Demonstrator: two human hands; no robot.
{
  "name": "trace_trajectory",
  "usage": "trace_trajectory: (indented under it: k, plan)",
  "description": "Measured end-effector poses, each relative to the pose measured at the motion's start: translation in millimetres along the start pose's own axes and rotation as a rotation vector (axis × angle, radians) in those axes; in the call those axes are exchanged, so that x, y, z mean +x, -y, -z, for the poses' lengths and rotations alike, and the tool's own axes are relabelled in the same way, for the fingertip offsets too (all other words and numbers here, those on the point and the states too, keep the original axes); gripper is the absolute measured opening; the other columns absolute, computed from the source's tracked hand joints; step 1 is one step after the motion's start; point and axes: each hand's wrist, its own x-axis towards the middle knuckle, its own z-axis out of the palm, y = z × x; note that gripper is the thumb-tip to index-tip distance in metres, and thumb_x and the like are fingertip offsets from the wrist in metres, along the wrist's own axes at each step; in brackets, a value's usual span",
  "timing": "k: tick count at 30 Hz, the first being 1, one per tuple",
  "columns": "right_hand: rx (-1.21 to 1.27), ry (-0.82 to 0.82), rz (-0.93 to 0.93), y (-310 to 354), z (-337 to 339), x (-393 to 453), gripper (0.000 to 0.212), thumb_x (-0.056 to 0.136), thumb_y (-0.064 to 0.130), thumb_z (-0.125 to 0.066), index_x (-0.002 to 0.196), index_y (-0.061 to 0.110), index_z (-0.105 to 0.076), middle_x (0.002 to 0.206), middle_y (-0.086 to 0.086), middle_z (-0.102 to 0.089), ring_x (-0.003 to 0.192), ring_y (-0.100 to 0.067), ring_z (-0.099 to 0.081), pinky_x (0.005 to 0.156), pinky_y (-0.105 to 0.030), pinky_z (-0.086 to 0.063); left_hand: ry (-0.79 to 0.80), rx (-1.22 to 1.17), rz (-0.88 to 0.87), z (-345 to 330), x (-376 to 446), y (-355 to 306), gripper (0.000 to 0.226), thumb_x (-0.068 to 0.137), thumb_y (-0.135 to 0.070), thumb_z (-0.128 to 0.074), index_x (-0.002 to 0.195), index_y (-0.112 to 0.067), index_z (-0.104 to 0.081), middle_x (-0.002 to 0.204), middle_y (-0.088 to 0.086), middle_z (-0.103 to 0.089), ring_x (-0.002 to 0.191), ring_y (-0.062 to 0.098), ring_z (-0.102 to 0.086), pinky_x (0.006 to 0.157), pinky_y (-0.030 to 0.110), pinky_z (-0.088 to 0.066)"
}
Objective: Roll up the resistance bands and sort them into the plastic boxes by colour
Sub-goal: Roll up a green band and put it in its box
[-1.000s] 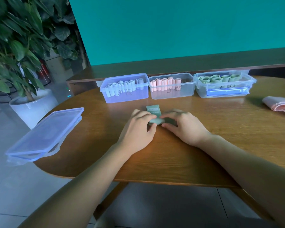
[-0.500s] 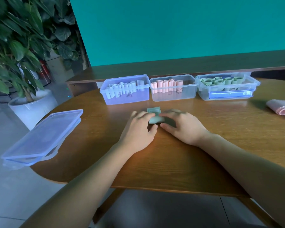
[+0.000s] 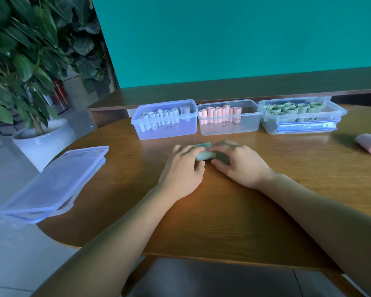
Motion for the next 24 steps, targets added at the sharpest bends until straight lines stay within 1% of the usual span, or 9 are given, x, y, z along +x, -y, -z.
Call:
trace_trajectory:
  k: [3,7,10,13,16,18,20,22,24]
  plan:
    - [-0.021,0.018,-0.024,-2.5,-1.3,4.3,0.043,0.099,0.042,-0.055,0.141,0.035,-0.051,0.143,0.015,-0.052,0.105,-0.013,-0.06,0.087,-0.035,-0.053,-0.024,-0.001,-0.008,-1.4,3.5,0.5,0.039,0.096,-0.025,-0.059,0.135,-0.02,-0.058,0.131,-0.003,-0.059,0.123,0.019,-0.044,0.106,0.04,-0.041]
    - [-0.046,0.052,-0.041,-5.0,-2.2,11.7,0.047,0.1,0.046,-0.051,0.146,0.039,-0.045,0.144,0.019,-0.046,0.106,-0.01,-0.059,0.084,-0.034,-0.052,-0.033,-0.008,-0.01,-3.8,7.3,4.1,0.032,0.096,-0.024,-0.06,0.127,-0.02,-0.062,0.126,-0.005,-0.059,0.119,0.017,-0.044,0.102,0.039,-0.043]
    - [-0.023,0.039,-0.019,-7.1,-3.3,16.7,0.048,0.1,0.044,-0.052,0.147,0.039,-0.043,0.142,0.018,-0.045,0.117,-0.011,-0.058,0.09,-0.038,-0.054,0.005,0.003,0.033,-6.4,13.1,7.0,0.039,0.097,-0.029,-0.057,0.136,-0.025,-0.057,0.133,-0.007,-0.058,0.121,0.018,-0.042,0.104,0.042,-0.042]
    - [-0.012,0.019,0.005,-10.8,-5.0,20.2,0.045,0.098,0.041,-0.054,0.143,0.039,-0.048,0.138,0.017,-0.048,0.117,-0.011,-0.057,0.09,-0.04,-0.055,0.05,0.033,0.068,-8.4,20.2,9.3,0.045,0.098,-0.034,-0.054,0.143,-0.029,-0.05,0.14,-0.007,-0.055,0.125,0.021,-0.041,0.106,0.044,-0.04]
    - [-0.021,0.038,-0.007,-13.5,-6.4,23.7,0.046,0.099,0.042,-0.054,0.144,0.041,-0.046,0.142,0.018,-0.046,0.12,-0.011,-0.055,0.09,-0.039,-0.053,0.085,0.042,0.103,-10.8,27.2,11.8,0.048,0.099,-0.036,-0.053,0.146,-0.028,-0.047,0.143,-0.006,-0.053,0.128,0.022,-0.038,0.109,0.045,-0.037]
    - [-0.03,0.048,-0.023,-14.9,-7.2,26.8,0.048,0.099,0.044,-0.052,0.146,0.044,-0.042,0.146,0.019,-0.044,0.123,-0.012,-0.054,0.09,-0.04,-0.053,0.039,0.015,0.078,-12.2,29.9,13.4,0.047,0.098,-0.033,-0.057,0.143,-0.026,-0.049,0.14,-0.006,-0.055,0.127,0.02,-0.039,0.108,0.044,-0.039]
    - [-0.052,0.066,-0.035,-15.6,-7.8,30.5,0.049,0.1,0.047,-0.05,0.148,0.045,-0.038,0.149,0.019,-0.041,0.125,-0.013,-0.053,0.091,-0.04,-0.052,-0.031,-0.03,0.033,-13.2,31.4,15.2,0.041,0.095,-0.027,-0.062,0.136,-0.025,-0.055,0.132,-0.006,-0.056,0.123,0.017,-0.042,0.105,0.04,-0.042]
    - [-0.067,0.078,-0.045,-16.0,-7.5,34.2,0.049,0.1,0.048,-0.048,0.148,0.045,-0.037,0.151,0.019,-0.04,0.127,-0.014,-0.052,0.093,-0.041,-0.051,-0.031,-0.039,0.01,-14.3,32.5,16.7,0.036,0.094,-0.025,-0.063,0.13,-0.025,-0.058,0.128,-0.006,-0.055,0.121,0.016,-0.043,0.103,0.037,-0.042]
    - [-0.074,0.09,-0.052,-16.9,-7.7,38.2,0.05,0.101,0.049,-0.047,0.149,0.043,-0.036,0.151,0.018,-0.039,0.127,-0.015,-0.053,0.092,-0.04,-0.05,-0.019,-0.022,0.006,-16.2,34.7,18.7,0.034,0.095,-0.026,-0.063,0.129,-0.026,-0.058,0.128,-0.007,-0.056,0.12,0.016,-0.043,0.103,0.037,-0.042]
